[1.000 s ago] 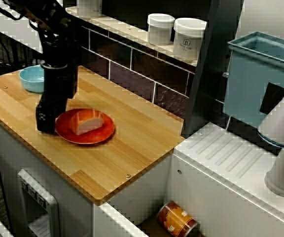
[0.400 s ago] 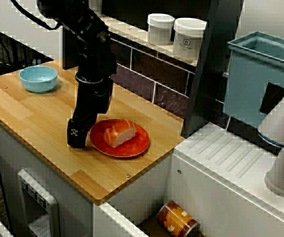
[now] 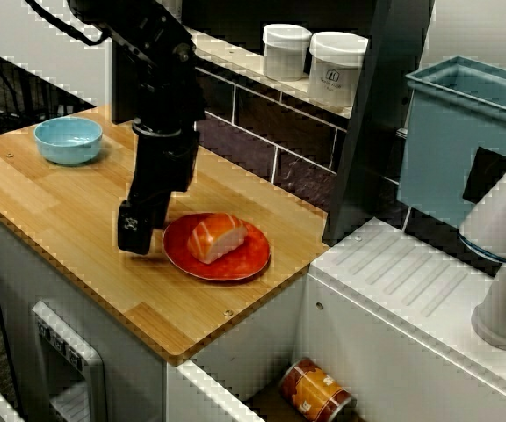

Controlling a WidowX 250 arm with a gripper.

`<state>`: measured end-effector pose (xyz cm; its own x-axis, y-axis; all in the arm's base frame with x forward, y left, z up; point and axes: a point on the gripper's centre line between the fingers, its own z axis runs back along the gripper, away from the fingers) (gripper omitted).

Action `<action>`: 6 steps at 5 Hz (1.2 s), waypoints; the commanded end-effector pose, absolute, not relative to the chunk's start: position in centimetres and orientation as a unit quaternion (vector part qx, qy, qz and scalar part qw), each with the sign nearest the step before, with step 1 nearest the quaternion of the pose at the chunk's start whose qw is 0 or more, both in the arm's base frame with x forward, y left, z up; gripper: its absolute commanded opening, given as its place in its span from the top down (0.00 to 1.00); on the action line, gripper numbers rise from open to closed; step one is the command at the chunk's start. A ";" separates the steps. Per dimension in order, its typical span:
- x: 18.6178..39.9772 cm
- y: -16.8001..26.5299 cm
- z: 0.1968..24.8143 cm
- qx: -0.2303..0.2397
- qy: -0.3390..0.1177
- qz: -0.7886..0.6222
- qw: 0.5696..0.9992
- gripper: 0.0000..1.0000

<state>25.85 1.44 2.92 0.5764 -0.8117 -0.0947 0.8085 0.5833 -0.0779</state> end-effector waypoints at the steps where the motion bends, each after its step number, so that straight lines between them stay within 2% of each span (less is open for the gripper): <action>1: 27.3 2.5 6.6 -0.026 0.020 -0.436 0.900 0.00; 3: 26.4 1.1 7.4 -0.053 -0.025 -0.299 0.953 0.00; 4: 27.3 -0.3 7.9 -0.051 -0.024 -0.266 0.962 0.00; 6: 29.7 -1.3 9.8 -0.056 -0.061 -0.204 0.976 0.00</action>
<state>28.38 -1.12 8.46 0.9157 -0.3876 0.1061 0.3979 0.9116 -0.1034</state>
